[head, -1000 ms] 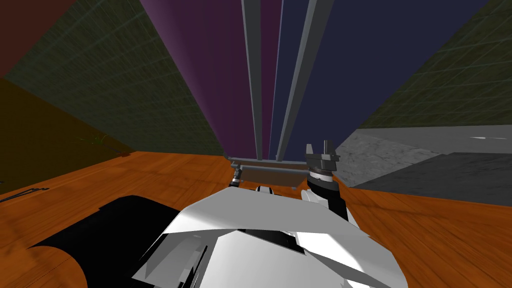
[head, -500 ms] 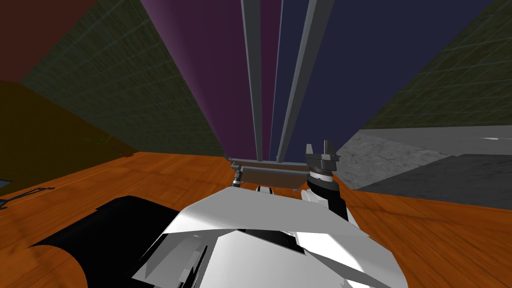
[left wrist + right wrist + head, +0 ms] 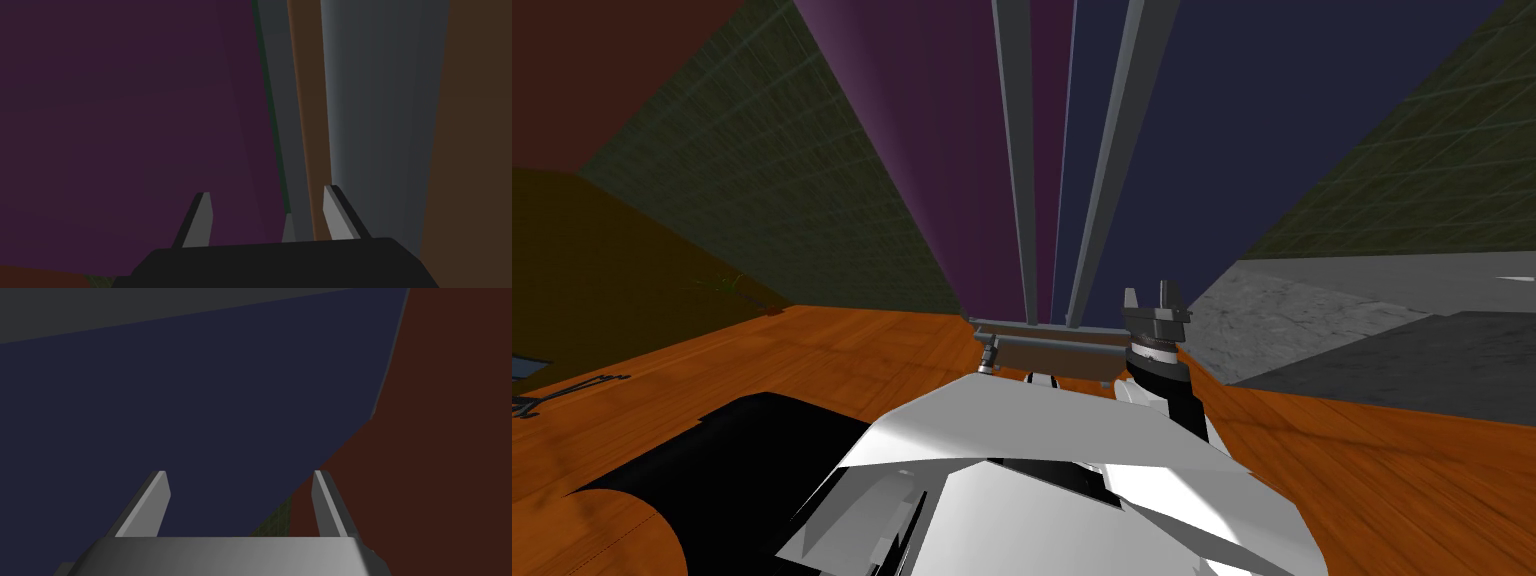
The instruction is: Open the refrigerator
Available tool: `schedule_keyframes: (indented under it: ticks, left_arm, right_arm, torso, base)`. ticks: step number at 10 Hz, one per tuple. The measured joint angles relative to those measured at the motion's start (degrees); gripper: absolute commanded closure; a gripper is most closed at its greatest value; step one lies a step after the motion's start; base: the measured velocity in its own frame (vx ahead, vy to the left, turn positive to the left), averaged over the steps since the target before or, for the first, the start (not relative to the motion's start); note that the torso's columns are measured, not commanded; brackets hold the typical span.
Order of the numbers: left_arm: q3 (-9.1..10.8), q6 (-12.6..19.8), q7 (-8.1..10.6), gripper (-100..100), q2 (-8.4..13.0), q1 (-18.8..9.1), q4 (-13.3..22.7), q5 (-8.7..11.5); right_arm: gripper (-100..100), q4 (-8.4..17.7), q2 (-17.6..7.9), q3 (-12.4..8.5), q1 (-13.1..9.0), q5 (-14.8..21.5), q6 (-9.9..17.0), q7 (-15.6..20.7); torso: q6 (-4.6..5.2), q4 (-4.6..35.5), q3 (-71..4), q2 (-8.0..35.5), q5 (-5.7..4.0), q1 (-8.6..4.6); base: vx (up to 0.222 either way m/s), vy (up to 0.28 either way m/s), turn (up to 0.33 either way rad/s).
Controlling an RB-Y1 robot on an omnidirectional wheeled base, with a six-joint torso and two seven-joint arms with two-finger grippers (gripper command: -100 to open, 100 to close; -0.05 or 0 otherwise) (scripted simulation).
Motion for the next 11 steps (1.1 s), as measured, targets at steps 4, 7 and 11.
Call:
schedule_keyframes:
  ticks: [4,7,11]
  left_arm:
    - [-0.21,-1.2,0.17,-100,-0.5,-0.7,4.0,0.0]
    - [-0.36,-2.1,0.21,-100,-1.1,-1.6,8.4,0.1]
    - [-0.57,-4.0,0.41,-100,-2.0,-2.4,12.8,0.1]
  right_arm:
    - [0,0.0,0.0,0.0,0.0,0.0,0.0,0.0]
    - [0,0.0,0.0,0.0,0.0,0.0,0.0,0.0]
    - [0,0.0,0.0,0.0,0.0,0.0,0.0,0.0]
  torso:
    - [0.00,0.2,0.0,0.0,-0.15,-0.09]
    - [-0.07,0.6,0.2,0.5,-0.46,-0.37]
    - [-0.08,0.7,0.3,0.7,-0.48,-0.39]
  base:
    - [0.018,0.003,0.012]
    - [0.027,0.000,0.002]
    - [0.023,0.005,0.007]
